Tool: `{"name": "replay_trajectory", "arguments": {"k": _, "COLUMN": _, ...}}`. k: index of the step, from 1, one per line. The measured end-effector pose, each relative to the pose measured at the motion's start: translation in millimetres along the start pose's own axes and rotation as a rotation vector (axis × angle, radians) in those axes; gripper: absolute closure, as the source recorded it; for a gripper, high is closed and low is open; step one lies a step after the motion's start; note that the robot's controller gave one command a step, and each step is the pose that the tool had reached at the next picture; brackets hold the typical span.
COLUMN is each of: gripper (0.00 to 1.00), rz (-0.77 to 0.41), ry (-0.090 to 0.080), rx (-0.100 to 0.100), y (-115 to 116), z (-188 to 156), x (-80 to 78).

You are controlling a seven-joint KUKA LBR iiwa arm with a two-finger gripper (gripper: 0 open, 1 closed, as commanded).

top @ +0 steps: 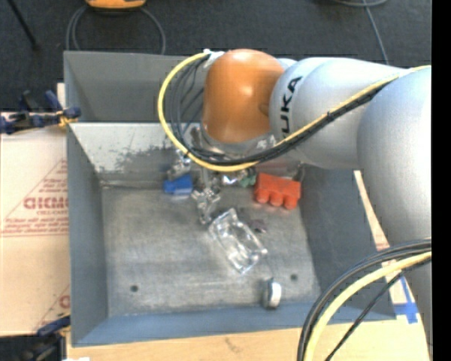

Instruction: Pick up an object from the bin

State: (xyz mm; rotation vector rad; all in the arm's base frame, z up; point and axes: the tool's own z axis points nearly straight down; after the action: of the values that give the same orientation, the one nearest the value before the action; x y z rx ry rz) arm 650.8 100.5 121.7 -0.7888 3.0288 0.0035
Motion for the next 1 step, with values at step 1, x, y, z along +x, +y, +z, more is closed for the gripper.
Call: {"name": "replay_trajectory", "arguments": {"k": 1, "gripper": 0.0, "rz": 0.064, "ry": 0.0, "rx": 0.0, "y": 2.4, "z": 35.4, "x": -8.6}}
